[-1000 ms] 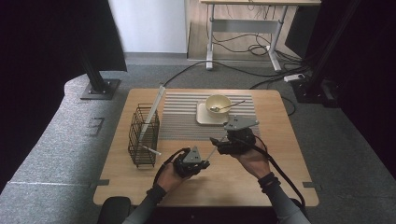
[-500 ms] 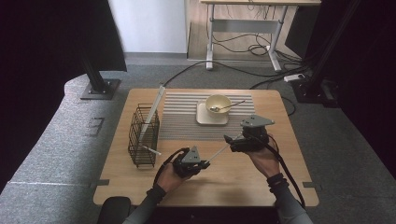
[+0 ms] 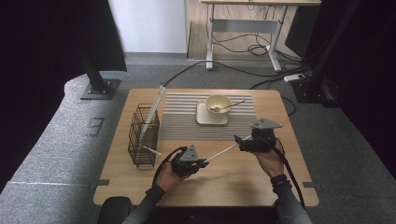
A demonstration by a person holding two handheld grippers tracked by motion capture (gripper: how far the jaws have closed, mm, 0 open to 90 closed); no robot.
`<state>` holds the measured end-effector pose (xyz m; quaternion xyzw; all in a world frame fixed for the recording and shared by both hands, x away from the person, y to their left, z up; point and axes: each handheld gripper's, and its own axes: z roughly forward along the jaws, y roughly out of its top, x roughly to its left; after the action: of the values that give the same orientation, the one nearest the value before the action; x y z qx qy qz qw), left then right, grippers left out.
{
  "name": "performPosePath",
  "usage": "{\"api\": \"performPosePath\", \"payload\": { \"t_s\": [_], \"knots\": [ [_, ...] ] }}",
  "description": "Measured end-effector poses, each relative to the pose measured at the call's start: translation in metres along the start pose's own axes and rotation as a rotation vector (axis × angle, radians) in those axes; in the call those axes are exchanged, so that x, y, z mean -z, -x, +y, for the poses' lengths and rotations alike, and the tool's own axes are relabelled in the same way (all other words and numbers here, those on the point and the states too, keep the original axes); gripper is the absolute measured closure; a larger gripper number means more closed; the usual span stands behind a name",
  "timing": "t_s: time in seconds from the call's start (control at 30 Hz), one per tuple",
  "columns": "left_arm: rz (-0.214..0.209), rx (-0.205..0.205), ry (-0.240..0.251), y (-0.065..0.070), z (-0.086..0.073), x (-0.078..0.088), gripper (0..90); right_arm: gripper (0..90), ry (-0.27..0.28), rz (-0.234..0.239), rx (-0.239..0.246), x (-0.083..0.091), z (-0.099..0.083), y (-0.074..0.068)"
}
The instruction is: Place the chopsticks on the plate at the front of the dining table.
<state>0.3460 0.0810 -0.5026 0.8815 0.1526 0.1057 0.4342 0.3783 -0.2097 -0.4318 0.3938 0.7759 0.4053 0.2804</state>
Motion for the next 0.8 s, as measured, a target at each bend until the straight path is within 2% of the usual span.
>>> {"api": "performPosePath", "payload": {
  "t_s": [0.17, 0.4, 0.47, 0.8],
  "knots": [
    [0.011, 0.008, -0.020, -0.001, -0.001, -0.001, 85.2, 8.9, 0.028, 0.036, -0.021, 0.002, -0.003, 0.002],
    [0.041, 0.056, -0.059, -0.006, -0.003, -0.004, 85.2, 0.0, 0.041, 0.085, -0.026, 0.011, -0.011, 0.007],
    [0.047, 0.061, -0.066, -0.006, -0.003, -0.005, 85.1, 0.0, 0.041, 0.087, -0.026, 0.012, -0.014, 0.009],
    [0.087, 0.106, -0.113, -0.011, -0.003, -0.013, 85.1, 0.0, 0.025, 0.048, -0.044, 0.015, -0.059, 0.026]
  ]
}}
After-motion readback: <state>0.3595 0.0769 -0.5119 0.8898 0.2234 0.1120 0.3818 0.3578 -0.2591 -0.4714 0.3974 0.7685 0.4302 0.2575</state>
